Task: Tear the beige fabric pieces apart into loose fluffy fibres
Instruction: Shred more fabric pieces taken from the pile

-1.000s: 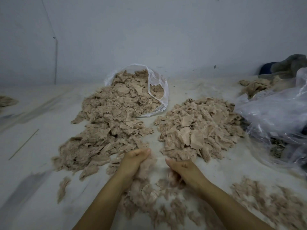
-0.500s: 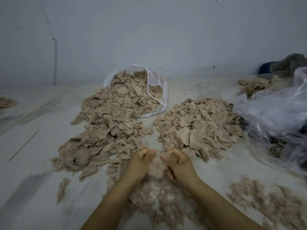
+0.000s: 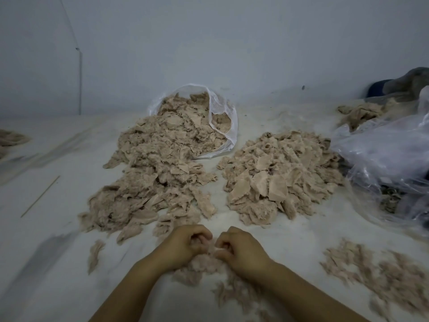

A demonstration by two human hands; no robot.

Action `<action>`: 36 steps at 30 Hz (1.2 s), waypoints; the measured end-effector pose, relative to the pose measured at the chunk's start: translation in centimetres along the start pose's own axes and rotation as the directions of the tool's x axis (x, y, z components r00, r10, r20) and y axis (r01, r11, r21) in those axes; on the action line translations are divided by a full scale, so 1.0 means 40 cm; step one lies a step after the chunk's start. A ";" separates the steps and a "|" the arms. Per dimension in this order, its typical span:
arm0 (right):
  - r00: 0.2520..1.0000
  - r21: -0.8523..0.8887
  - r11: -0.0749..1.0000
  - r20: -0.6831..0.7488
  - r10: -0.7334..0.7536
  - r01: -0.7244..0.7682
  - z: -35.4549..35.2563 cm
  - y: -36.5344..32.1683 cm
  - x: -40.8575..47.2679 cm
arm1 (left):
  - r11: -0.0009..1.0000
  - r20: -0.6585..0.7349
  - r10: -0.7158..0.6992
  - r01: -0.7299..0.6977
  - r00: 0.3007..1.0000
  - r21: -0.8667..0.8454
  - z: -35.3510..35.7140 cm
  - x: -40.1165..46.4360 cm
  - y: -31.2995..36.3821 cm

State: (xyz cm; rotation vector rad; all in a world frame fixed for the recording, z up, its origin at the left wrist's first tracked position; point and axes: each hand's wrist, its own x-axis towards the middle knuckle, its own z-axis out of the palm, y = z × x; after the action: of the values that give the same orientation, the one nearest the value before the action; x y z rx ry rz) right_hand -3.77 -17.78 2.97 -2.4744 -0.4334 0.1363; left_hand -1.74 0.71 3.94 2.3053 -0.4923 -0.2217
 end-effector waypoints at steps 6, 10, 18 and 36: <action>0.980 0.551 0.832 -0.119 0.156 -0.066 -0.032 0.014 -0.007 | 0.966 -0.066 -0.034 0.016 0.997 -0.257 -0.003 0.009 0.040; 0.987 0.719 0.690 -0.032 0.157 -0.086 -0.046 0.018 -0.010 | 0.914 -0.080 -0.044 0.008 0.996 -0.405 0.011 0.023 0.062; 0.978 0.760 0.620 0.101 0.182 -0.194 -0.088 0.028 -0.019 | 0.835 0.023 -0.038 0.045 0.999 -0.549 -0.002 0.031 0.080; 0.941 0.952 0.296 -0.024 0.338 -0.082 -0.094 0.014 -0.008 | 0.901 -0.069 -0.104 0.065 0.992 -0.429 0.013 0.040 0.092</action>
State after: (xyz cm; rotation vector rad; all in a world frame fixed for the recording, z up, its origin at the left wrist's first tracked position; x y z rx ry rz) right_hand -3.19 -20.41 5.65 -1.2774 0.1209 0.1564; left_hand -1.48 -2.64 6.17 1.8976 -0.2636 -0.2394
